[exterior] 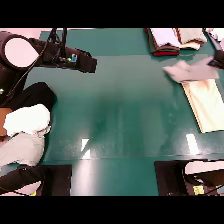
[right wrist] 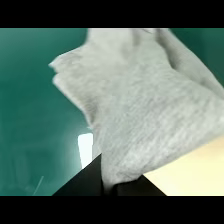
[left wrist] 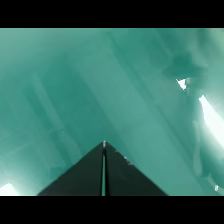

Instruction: Fold the shirts.

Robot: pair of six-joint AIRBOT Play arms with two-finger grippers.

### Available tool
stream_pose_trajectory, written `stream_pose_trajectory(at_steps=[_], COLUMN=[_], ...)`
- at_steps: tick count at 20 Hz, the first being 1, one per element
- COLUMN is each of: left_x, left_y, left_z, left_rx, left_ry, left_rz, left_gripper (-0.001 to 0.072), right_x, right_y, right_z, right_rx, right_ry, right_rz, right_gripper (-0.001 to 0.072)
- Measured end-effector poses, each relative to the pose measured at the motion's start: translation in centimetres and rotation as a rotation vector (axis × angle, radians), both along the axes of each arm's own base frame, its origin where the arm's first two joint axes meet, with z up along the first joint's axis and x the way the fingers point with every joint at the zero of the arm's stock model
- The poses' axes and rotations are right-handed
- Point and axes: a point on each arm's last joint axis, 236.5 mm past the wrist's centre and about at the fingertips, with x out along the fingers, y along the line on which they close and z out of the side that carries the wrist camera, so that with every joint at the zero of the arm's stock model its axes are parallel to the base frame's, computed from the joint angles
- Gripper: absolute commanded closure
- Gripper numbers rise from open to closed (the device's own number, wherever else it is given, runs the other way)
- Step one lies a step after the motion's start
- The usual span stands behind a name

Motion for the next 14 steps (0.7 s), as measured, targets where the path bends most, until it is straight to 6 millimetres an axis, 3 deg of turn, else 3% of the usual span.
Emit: stream_pose_trajectory(at_steps=[2, 4, 10, 14], left_x=[0.0, -0.1, -0.4, -0.7], left_y=[-0.1, -0.1, 0.0, 0.1], left_z=[0.0, 0.0, -0.4, -0.8], left_rx=[-0.001, -0.003, 0.009, 0.023], left_ry=[0.000, 0.001, 0.018, 0.037], left_rz=[-0.001, -0.003, -0.007, -0.011], left_gripper=[0.0687, 0.0687, 0.0687, 0.0687], right_x=[-1.2, -1.4, 0.1, -1.2], right_y=[-2.7, -3.6, -2.3, -2.2], right_z=[0.7, 1.6, 8.5, 11.3], right_rx=[0.006, 0.026, 0.002, -0.058], right_ry=[-0.018, -0.048, -0.189, -0.181], right_rz=[-0.070, -0.098, -0.065, -0.070], right_gripper=[0.0702, 0.0702, 0.0702, 0.0702])
